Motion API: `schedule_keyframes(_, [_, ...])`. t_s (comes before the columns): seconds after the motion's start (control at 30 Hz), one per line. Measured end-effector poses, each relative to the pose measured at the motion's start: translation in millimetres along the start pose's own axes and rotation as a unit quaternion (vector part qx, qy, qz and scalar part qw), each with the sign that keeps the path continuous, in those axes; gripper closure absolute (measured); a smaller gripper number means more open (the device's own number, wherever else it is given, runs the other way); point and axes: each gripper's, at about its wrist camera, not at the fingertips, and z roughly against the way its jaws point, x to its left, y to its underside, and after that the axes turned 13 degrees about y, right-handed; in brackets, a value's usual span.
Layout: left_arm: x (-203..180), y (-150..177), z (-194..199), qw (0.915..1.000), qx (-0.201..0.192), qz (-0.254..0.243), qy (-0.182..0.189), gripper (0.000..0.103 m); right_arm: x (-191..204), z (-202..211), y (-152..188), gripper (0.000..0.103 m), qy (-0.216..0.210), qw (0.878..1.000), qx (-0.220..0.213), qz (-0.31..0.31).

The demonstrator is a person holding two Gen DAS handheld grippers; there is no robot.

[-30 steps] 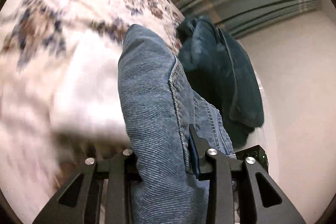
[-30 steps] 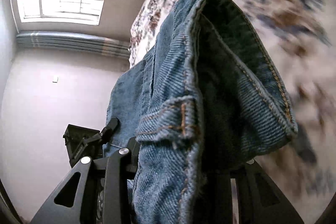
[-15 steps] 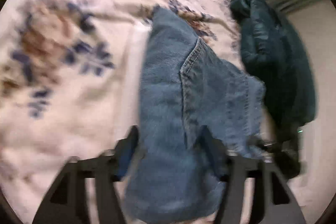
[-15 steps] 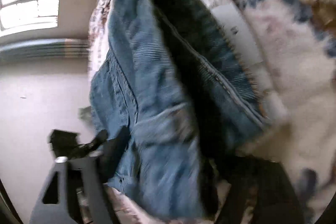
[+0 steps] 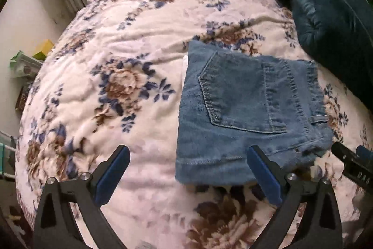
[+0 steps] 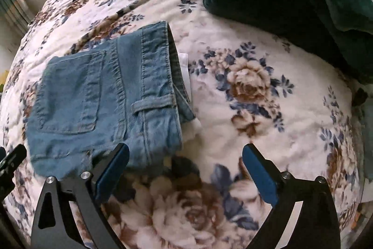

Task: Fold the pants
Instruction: 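Lay the folded jeans flat on the quilt and open both grippers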

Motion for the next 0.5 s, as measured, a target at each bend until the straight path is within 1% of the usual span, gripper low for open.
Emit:
schedule_keyframes(0.03, [-2.6, 2.0, 9.7, 1.0, -0.004, 0.003, -0.001, 0.001, 0.5, 15.3, 3.3, 0.004, -0.003, 1.0, -0.003, -0.001])
schedule_keyframes(0.13, [-14.6, 10.1, 45.7, 0.9998, -0.017, 0.01, 0.002, 0.001, 3.5, 42.7, 7.6, 0.004, -0.01, 1.0, -0.019, 0.001])
schedule_keyframes(0.27, [-32.8, 22.2, 94.0, 0.9993, -0.038, 0.007, 0.003, 0.001, -12.6, 92.8, 24.5, 0.004, -0.009, 0.999, -0.048, 0.012])
schedule_keyframes(0.43, [-60.9, 43.2, 169.2, 0.9976, -0.069, -0.008, -0.003, 0.001, -45.9, 169.9, 48.2, 0.004, -0.016, 0.996, -0.085, 0.017])
schedule_keyframes(0.5, [-69.4, 50.6, 197.7, 0.9967, -0.08, -0.009, -0.003, 0.001, -62.3, 199.4, 58.8, 0.004, -0.026, 0.994, -0.101, 0.014])
